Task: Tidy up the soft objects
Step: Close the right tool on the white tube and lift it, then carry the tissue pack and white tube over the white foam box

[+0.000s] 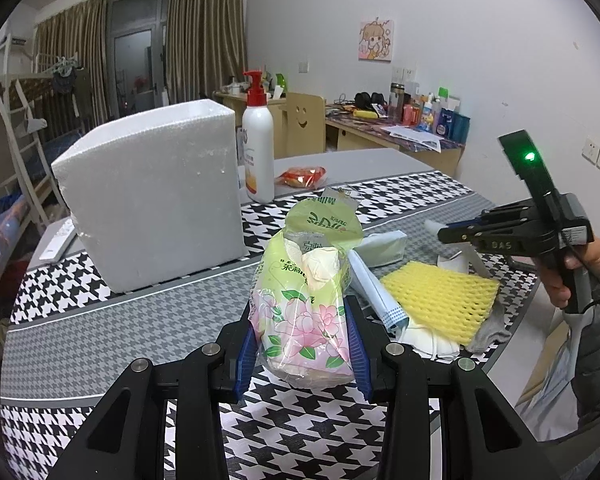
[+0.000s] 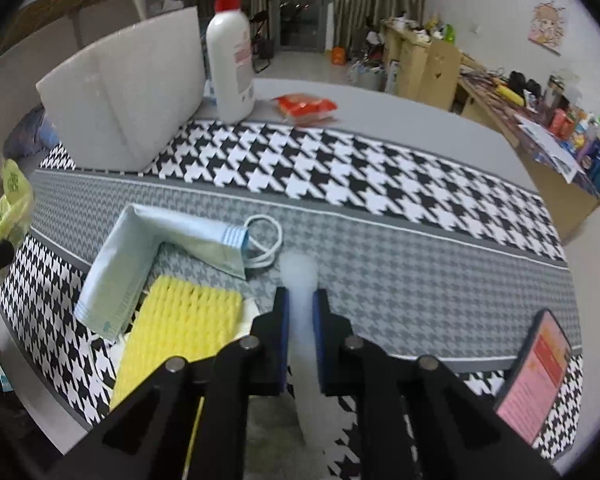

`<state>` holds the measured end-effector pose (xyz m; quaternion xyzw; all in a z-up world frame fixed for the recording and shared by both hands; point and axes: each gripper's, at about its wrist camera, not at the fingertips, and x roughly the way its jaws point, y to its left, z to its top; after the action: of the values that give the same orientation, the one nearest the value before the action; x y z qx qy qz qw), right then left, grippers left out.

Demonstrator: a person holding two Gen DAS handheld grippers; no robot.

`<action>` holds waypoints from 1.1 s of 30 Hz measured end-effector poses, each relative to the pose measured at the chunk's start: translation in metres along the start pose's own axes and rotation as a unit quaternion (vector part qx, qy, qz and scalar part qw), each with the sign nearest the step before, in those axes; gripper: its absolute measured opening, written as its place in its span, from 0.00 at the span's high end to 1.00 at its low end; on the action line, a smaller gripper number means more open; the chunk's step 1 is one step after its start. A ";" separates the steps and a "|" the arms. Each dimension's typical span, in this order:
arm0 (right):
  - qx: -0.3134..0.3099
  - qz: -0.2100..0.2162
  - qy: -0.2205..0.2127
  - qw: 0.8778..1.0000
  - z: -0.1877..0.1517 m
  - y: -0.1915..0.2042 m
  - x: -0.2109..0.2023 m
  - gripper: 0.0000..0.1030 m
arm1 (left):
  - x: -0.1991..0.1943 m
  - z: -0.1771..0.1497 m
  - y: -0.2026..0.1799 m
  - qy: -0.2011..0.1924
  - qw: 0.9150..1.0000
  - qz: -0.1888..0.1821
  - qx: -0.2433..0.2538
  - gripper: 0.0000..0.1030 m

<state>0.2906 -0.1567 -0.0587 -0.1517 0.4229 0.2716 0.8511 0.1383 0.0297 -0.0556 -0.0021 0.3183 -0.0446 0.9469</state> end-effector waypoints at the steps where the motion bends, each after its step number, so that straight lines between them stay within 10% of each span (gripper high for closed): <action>1: 0.005 -0.001 -0.008 1.000 -0.001 -0.001 -0.006 0.87 | -0.001 0.000 0.000 -0.001 1.000 0.000 0.000 0.60; 33: 0.038 0.016 -0.172 0.984 0.005 0.060 -0.099 0.86 | -0.023 0.034 0.006 -0.052 0.999 0.002 0.008 0.60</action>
<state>0.2094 -0.1383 0.0222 -0.0636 0.2830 0.2913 0.9116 0.1409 0.0367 -0.0143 0.0043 0.2678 -0.0451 0.9624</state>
